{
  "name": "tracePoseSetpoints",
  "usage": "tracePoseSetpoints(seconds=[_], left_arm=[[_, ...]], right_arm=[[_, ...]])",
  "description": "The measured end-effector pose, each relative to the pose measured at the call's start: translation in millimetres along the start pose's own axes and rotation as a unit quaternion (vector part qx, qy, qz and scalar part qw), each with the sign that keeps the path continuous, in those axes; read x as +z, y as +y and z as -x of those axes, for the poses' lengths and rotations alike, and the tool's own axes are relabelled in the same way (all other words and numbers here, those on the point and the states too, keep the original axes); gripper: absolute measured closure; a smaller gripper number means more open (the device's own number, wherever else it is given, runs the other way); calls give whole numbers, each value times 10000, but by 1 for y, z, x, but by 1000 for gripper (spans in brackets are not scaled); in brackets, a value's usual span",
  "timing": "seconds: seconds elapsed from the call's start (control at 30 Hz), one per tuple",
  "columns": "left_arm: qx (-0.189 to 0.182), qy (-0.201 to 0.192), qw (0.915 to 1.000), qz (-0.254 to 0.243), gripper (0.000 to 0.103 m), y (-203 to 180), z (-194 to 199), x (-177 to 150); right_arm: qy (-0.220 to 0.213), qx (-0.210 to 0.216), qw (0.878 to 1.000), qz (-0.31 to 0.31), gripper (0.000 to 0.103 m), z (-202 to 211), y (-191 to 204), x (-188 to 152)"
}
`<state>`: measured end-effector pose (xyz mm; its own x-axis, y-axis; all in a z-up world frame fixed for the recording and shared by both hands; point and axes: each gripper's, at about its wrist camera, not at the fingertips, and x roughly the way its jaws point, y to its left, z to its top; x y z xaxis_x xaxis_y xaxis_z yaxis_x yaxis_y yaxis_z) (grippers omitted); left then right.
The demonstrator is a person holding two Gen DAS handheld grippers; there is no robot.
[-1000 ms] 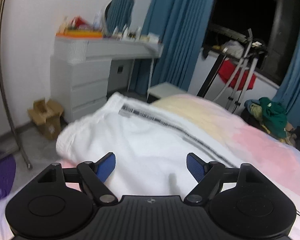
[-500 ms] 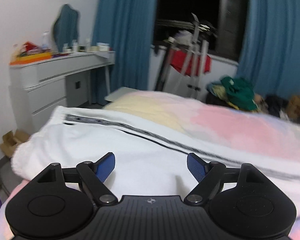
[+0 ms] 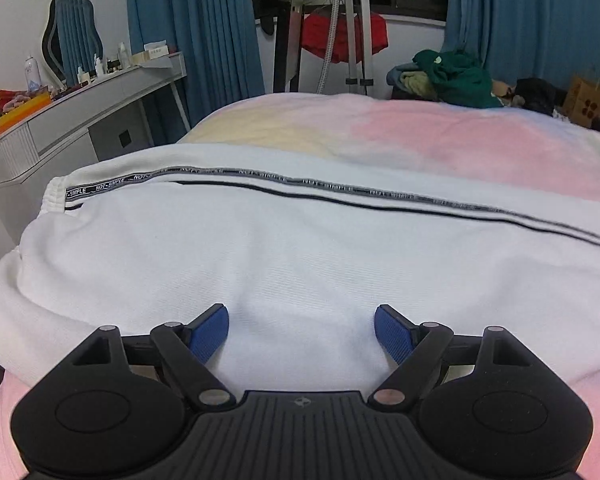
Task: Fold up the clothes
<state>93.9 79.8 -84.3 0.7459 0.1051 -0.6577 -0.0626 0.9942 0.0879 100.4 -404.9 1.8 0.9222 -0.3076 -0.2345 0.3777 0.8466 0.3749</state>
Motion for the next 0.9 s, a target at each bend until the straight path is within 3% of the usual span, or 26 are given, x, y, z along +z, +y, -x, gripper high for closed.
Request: tracePoseSetpoints(seconds=[0.13,0.27,0.4,0.53,0.6,0.77,0.9], left_arm=[[-131,-156,9996,213,21,15,11,12],[-419,-370,9963,647,21,29,28,19],[-561,-488,9913,1082,21,48,38,26],[-624,-408,9854,1530,21,67,37,27],[-651,-372,9822,1721,21,74,35,27],[-653,-578,9774,1926,21,84,39,31],[-682,-760,9744,2004,21,84,45,33]], right_arm=[[-468,673,9882,1292,92,28,80,-6],[-554,1443,9553,2519,92,58,160,-51],[35,2029,9200,3353,92,67,210,-129],[975,2203,8802,4090,92,66,225,-217],[877,2050,8682,4432,91,69,226,-242],[708,2146,8852,4066,91,74,232,-216],[856,2528,8820,3883,90,83,247,-217]])
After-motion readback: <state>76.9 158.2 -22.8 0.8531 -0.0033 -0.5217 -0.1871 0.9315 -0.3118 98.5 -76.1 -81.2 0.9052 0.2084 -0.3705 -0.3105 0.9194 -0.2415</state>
